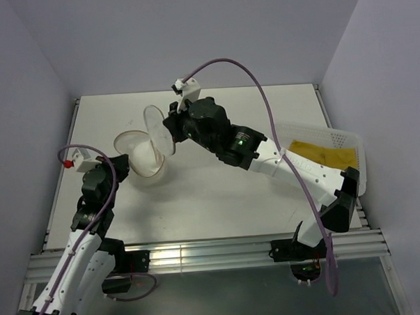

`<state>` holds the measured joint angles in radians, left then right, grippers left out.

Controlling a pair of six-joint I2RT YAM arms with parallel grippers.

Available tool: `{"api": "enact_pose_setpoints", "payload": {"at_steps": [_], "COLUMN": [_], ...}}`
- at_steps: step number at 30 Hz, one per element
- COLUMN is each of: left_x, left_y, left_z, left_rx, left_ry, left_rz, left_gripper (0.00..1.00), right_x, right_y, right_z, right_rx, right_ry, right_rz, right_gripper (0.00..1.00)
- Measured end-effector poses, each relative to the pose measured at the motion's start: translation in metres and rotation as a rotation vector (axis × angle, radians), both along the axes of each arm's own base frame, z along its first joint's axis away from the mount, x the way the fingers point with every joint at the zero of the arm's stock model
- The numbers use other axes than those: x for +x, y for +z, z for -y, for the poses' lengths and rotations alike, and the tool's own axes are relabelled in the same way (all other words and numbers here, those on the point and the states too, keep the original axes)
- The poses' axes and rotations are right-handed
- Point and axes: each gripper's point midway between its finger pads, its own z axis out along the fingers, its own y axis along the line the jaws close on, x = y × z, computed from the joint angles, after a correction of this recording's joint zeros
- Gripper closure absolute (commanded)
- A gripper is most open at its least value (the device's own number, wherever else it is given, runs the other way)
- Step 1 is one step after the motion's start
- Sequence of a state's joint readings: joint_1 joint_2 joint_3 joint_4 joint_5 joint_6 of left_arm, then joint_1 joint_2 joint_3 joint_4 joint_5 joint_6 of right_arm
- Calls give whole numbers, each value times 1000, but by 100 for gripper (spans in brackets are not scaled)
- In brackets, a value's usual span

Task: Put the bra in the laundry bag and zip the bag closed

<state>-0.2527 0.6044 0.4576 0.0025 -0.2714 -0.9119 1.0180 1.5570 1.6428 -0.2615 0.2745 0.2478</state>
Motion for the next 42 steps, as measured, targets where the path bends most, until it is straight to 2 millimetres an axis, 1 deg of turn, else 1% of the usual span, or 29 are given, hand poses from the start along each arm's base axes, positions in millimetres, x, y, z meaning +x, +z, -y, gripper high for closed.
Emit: {"api": "enact_pose_setpoints", "payload": {"at_steps": [1, 2, 4, 5, 7, 8, 11, 13, 14, 16, 18, 20, 22, 25, 26, 28, 29, 30, 31, 32, 33, 35, 38, 40, 42], "left_x": [0, -2, -8, -12, -18, -21, -25, -27, -28, -30, -30, -32, -33, -36, -37, -39, -39, -40, -40, -41, -41, -43, -47, -51, -56], "left_y": [-10, -22, -42, -50, -61, -63, -62, -60, -59, -49, -37, -25, -18, -21, -23, -25, -26, -26, -27, -27, -28, -29, -27, -21, -9], "left_z": [-6, -11, -16, -19, -23, -25, -28, -26, -24, -20, -15, -10, -4, 4, 6, 9, 10, 11, 11, 11, 12, 14, 19, 25, 33], "left_rx": [-6, -11, -18, -21, -26, -29, -36, -33, -31, -26, -25, -24, -24, -25, -25, -22, -17, -13, -9, -6, -2, 3, 6, 19, 33], "left_ry": [17, 26, 36, 41, 52, 60, 63, 46, 33, 6, -24, -57, -96, -142, -156, -174, -184, -189, -192, -196, -200, -214, -251, -297, -353], "left_rz": [-16, -37, -78, -92, -118, -122, -117, -115, -118, -108, -86, -60, -48, -62, -70, -80, -81, -81, -83, -85, -86, -89, -88, -81, -60], "left_gripper": [92, 83, 73, 61, 49, 42, 36, 35, 35, 35, 35, 35, 34, 34, 34, 33, 33, 32, 32, 31, 31, 31, 31, 31, 30], "right_x": [2, 3, 10, 14, 23, 29, 49, 65, 72, 82, 92, 93, 92, 92, 94, 100, 104, 110, 115, 119, 122, 125, 116, 105, 91], "right_y": [-1, -3, -9, -15, -33, -47, -86, -110, -118, -127, -127, -127, -123, -115, -112, -107, -106, -107, -109, -111, -114, -116, -115, -105, -95], "right_z": [-2, -4, -9, -13, -17, -20, -19, -10, -3, 10, 20, 23, 25, 29, 32, 43, 49, 57, 66, 73, 81, 94, 112, 131, 158], "right_rx": [6, 11, 19, 22, 14, 8, -17, -34, -38, -41, -33, -31, -29, -18, -14, -10, -12, -18, -27, -37, -49, -72, -92, -84, -61], "right_ry": [9, 18, 27, 32, 37, 40, 20, -17, -37, -74, -106, -117, -126, -135, -143, -176, -198, -226, -256, -282, -306, -337, -366, -389, -430], "right_rz": [-3, -9, -22, -33, -61, -89, -165, -215, -230, -254, -255, -253, -247, -233, -229, -221, -218, -216, -217, -220, -223, -222, -222, -207, -187], "right_gripper": [100, 100, 100, 100, 100, 100, 100, 100, 100, 100, 100, 100, 98, 89, 87, 80, 77, 65, 56, 42, 38, 37, 38, 40, 43]}}
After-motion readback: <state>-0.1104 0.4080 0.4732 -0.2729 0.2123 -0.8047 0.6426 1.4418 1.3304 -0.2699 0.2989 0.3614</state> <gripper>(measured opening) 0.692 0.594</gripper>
